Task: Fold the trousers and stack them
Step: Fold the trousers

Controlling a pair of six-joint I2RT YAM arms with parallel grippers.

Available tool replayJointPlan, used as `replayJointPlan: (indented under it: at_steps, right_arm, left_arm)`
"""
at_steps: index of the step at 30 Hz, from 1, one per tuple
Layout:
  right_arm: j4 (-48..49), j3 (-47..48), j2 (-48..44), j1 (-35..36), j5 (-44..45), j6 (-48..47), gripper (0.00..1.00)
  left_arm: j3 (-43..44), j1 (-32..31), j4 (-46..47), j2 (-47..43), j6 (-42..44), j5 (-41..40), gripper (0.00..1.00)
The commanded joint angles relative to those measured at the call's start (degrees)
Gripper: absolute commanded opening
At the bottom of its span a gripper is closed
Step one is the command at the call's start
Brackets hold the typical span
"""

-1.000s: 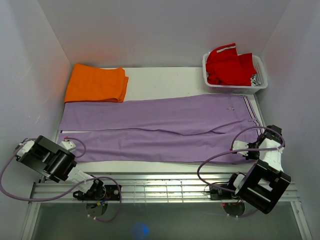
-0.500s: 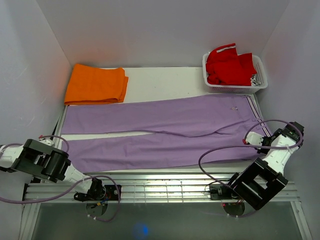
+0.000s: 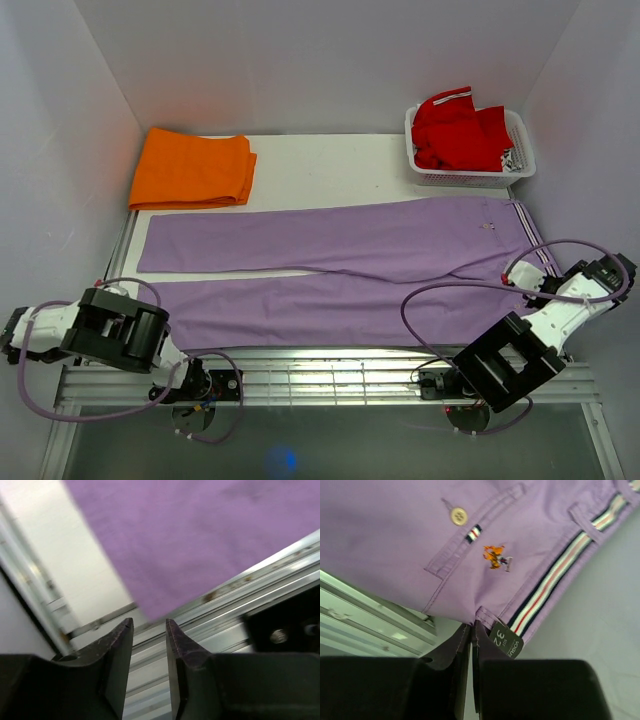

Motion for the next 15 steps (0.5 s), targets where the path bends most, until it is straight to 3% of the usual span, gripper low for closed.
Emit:
replayJointPlan:
  at_steps: [1,2,3,4,8,15]
  right_arm:
    - [1.08,-5.04,-3.46,-0.23,-0.3,-17.77,0.08]
    - [1.52,-5.92,-3.82,-0.23,-0.12,-18.12,0.08]
    - [1.88,-6.45,-3.99,-0.05,0.06,-18.65,0.08]
    - [2.14,-7.15,-4.0,-0.05,0.15,-18.57,0.08]
    - [1.88,-6.37,-2.94,0.3,0.15,-17.16,0.08]
    - [1.26,-4.0,-0.92,0.65,0.15,-15.32,0.08]
  left_arm:
    - [-6.31,-3.63,-4.85,-6.96,39.83,-2.83,0.45]
    - [-7.54,-4.33,-4.68,-7.66,39.75,-2.75,0.58]
    - [-8.42,-5.21,-4.41,-8.19,39.83,-2.92,0.78]
    - [-10.43,-6.87,-2.93,-9.67,39.66,-2.93,0.85]
    - [-15.97,-9.0,3.75,-13.73,39.74,-4.42,0.86]
    - [-18.54,-9.53,11.65,-13.29,39.66,-3.89,0.86]
